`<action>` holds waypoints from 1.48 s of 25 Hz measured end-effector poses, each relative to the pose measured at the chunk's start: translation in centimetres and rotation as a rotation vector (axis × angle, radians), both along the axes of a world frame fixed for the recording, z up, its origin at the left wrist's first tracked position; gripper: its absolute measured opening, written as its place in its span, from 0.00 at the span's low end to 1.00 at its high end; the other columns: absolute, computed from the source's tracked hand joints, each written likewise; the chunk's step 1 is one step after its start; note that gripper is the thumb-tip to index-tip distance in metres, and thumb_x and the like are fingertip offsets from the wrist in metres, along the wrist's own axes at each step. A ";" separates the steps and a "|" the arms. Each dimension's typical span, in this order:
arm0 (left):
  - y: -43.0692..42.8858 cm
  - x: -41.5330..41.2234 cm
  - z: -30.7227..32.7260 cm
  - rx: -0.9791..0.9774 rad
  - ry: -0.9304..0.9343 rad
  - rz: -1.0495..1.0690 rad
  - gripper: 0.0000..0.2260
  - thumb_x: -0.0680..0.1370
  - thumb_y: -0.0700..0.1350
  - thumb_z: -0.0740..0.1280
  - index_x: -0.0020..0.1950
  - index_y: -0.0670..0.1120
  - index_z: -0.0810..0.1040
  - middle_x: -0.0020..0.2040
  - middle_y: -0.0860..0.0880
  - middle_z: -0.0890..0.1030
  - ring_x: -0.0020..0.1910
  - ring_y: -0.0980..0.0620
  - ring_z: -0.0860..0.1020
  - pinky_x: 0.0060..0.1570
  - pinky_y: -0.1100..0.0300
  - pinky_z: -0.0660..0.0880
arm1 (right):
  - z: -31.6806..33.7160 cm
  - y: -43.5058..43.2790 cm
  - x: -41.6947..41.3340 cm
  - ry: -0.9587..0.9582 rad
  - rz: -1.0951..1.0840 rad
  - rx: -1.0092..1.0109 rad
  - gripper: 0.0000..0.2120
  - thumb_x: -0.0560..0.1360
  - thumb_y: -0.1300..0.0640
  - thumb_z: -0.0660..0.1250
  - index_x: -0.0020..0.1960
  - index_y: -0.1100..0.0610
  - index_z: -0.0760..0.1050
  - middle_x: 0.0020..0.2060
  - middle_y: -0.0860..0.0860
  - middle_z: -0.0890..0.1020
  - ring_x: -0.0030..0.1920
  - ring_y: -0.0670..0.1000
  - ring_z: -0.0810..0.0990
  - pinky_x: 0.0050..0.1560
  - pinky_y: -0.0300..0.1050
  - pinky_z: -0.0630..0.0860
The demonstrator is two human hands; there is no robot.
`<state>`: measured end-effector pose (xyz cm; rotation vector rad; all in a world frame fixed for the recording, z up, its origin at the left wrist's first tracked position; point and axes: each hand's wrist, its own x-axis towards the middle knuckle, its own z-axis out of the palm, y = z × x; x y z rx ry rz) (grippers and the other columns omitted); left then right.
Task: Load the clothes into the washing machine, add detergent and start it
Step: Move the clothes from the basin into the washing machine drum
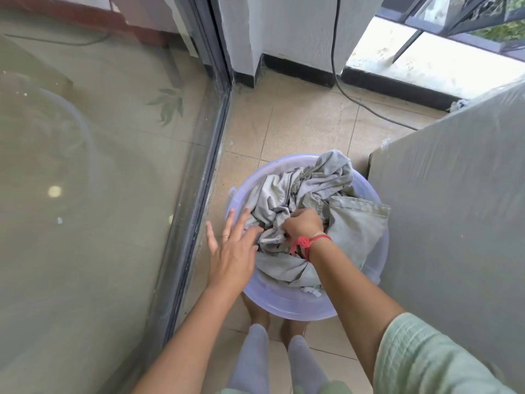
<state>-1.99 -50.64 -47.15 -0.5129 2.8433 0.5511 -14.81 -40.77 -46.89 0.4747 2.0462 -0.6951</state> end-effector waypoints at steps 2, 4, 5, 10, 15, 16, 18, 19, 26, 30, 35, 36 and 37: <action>-1.8 -0.5 0.4 0.018 -0.337 0.099 0.44 0.70 0.48 0.73 0.77 0.55 0.47 0.78 0.46 0.43 0.77 0.44 0.47 0.70 0.36 0.44 | 0.1 1.2 -0.1 0.031 0.046 -0.011 0.05 0.70 0.64 0.66 0.37 0.58 0.78 0.35 0.54 0.78 0.45 0.57 0.81 0.49 0.50 0.77; -2.8 -1.0 -0.1 0.079 -0.479 0.050 0.55 0.69 0.50 0.75 0.72 0.56 0.28 0.76 0.49 0.32 0.77 0.47 0.52 0.72 0.39 0.52 | 0.4 2.3 0.6 0.062 0.146 -0.050 0.04 0.72 0.64 0.66 0.41 0.63 0.80 0.36 0.55 0.77 0.44 0.58 0.78 0.46 0.44 0.74; -2.9 -1.0 -0.5 0.102 -0.464 0.018 0.58 0.68 0.51 0.75 0.69 0.56 0.24 0.76 0.50 0.31 0.75 0.48 0.57 0.70 0.42 0.57 | 0.5 2.6 1.0 0.092 0.171 -0.068 0.05 0.71 0.64 0.66 0.39 0.64 0.79 0.32 0.55 0.74 0.39 0.59 0.75 0.42 0.42 0.70; -3.6 -0.8 -0.8 0.220 -0.486 0.007 0.67 0.59 0.54 0.80 0.65 0.61 0.20 0.77 0.49 0.37 0.65 0.43 0.72 0.54 0.50 0.73 | 3.0 2.9 1.0 0.129 0.132 -0.197 0.12 0.72 0.62 0.67 0.29 0.59 0.74 0.26 0.51 0.67 0.29 0.47 0.65 0.31 0.40 0.63; -4.0 -0.8 -0.4 0.379 -0.566 -0.033 0.68 0.59 0.47 0.81 0.64 0.65 0.20 0.70 0.41 0.61 0.62 0.39 0.72 0.51 0.50 0.73 | 4.5 4.6 4.4 0.147 -0.032 -0.300 0.07 0.74 0.65 0.64 0.42 0.60 0.81 0.34 0.52 0.80 0.36 0.50 0.77 0.40 0.44 0.74; -4.1 -0.9 -0.4 0.396 -0.589 -0.024 0.68 0.60 0.47 0.81 0.64 0.66 0.20 0.68 0.40 0.64 0.62 0.39 0.73 0.53 0.49 0.73 | 4.0 4.0 3.6 0.086 -0.190 -0.310 0.08 0.74 0.66 0.63 0.41 0.60 0.79 0.35 0.55 0.80 0.36 0.53 0.77 0.39 0.46 0.75; -4.3 -1.0 -0.5 0.426 -0.590 -0.013 0.68 0.60 0.46 0.81 0.63 0.66 0.20 0.65 0.39 0.70 0.55 0.41 0.76 0.51 0.51 0.75 | 4.7 3.1 2.1 -0.034 -0.354 -0.321 0.08 0.76 0.68 0.61 0.41 0.63 0.78 0.31 0.56 0.76 0.30 0.53 0.74 0.32 0.42 0.74; -4.4 -1.0 -0.3 0.439 -0.578 0.001 0.68 0.59 0.46 0.81 0.63 0.67 0.20 0.62 0.40 0.73 0.50 0.43 0.76 0.48 0.52 0.75 | 6.4 3.4 2.5 -0.029 -0.299 -0.370 0.07 0.76 0.67 0.62 0.42 0.67 0.78 0.30 0.57 0.76 0.28 0.51 0.73 0.30 0.41 0.72; -4.3 -0.9 -1.1 0.477 -0.555 0.088 0.67 0.59 0.44 0.81 0.68 0.64 0.24 0.51 0.49 0.78 0.49 0.45 0.78 0.44 0.58 0.72 | 13.3 5.1 2.5 0.021 -0.439 -0.542 0.09 0.77 0.68 0.61 0.53 0.67 0.79 0.37 0.59 0.83 0.39 0.57 0.80 0.37 0.43 0.78; -4.8 -0.4 -1.8 0.580 -0.647 0.165 0.41 0.56 0.63 0.78 0.65 0.53 0.69 0.60 0.48 0.76 0.50 0.51 0.81 0.49 0.58 0.78 | 21.2 4.8 1.3 -0.015 -0.347 -0.808 0.10 0.76 0.67 0.61 0.52 0.66 0.80 0.41 0.60 0.84 0.41 0.57 0.83 0.41 0.44 0.80; -4.6 -1.0 5.3 0.689 -0.553 0.450 0.35 0.68 0.46 0.76 0.70 0.43 0.65 0.68 0.44 0.70 0.62 0.49 0.71 0.56 0.61 0.70 | 24.3 5.7 0.7 0.381 -0.061 -0.410 0.10 0.72 0.57 0.64 0.46 0.62 0.80 0.44 0.68 0.81 0.40 0.55 0.79 0.48 0.50 0.76; -5.3 -0.7 6.4 0.764 -0.441 0.456 0.46 0.64 0.46 0.79 0.75 0.46 0.56 0.72 0.45 0.65 0.66 0.48 0.68 0.62 0.56 0.69 | 24.6 5.9 0.5 0.400 -0.044 -0.349 0.12 0.72 0.55 0.64 0.47 0.61 0.80 0.43 0.65 0.82 0.42 0.58 0.81 0.51 0.52 0.78; -5.5 -0.4 7.6 0.830 -0.337 0.451 0.56 0.60 0.47 0.81 0.77 0.52 0.46 0.75 0.47 0.59 0.70 0.47 0.64 0.68 0.50 0.65 | 25.4 6.2 0.6 0.416 -0.046 -0.323 0.11 0.72 0.54 0.64 0.47 0.60 0.81 0.42 0.60 0.84 0.45 0.57 0.82 0.52 0.54 0.78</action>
